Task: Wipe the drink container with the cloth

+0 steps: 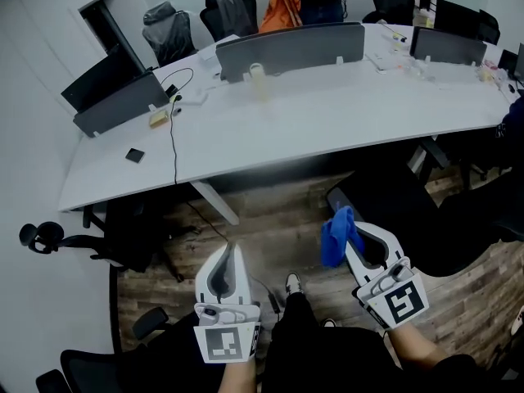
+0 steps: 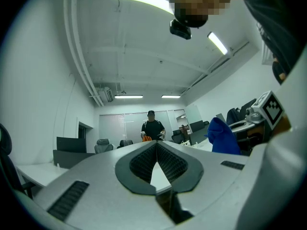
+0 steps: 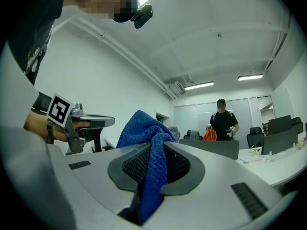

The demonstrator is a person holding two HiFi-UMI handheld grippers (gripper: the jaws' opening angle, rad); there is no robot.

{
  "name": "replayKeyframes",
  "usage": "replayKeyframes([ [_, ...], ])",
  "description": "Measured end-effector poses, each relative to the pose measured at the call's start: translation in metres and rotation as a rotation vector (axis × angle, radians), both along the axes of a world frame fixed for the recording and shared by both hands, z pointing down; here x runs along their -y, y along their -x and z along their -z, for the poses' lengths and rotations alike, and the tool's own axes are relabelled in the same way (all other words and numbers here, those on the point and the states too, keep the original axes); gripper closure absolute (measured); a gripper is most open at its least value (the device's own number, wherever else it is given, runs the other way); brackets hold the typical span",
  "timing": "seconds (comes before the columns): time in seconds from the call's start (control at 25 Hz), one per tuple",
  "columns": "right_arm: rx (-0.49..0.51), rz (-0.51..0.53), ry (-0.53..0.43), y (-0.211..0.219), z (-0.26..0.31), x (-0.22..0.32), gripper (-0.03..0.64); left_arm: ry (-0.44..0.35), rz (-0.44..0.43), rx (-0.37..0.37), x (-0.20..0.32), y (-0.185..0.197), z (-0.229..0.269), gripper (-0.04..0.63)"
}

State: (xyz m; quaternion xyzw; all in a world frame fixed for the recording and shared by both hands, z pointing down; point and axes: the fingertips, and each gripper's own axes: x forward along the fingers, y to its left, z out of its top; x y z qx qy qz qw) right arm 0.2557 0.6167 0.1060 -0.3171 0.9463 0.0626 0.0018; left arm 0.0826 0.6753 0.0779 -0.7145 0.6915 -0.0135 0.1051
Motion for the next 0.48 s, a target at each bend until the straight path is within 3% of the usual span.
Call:
replayKeyframes([
  [0.48, 0.02, -0.059, -0.016, 0.038, 0.011, 0.075, 0.571, 0.014, -0.068, -0.005, 0.078, 0.032, 0.009, 0.592],
])
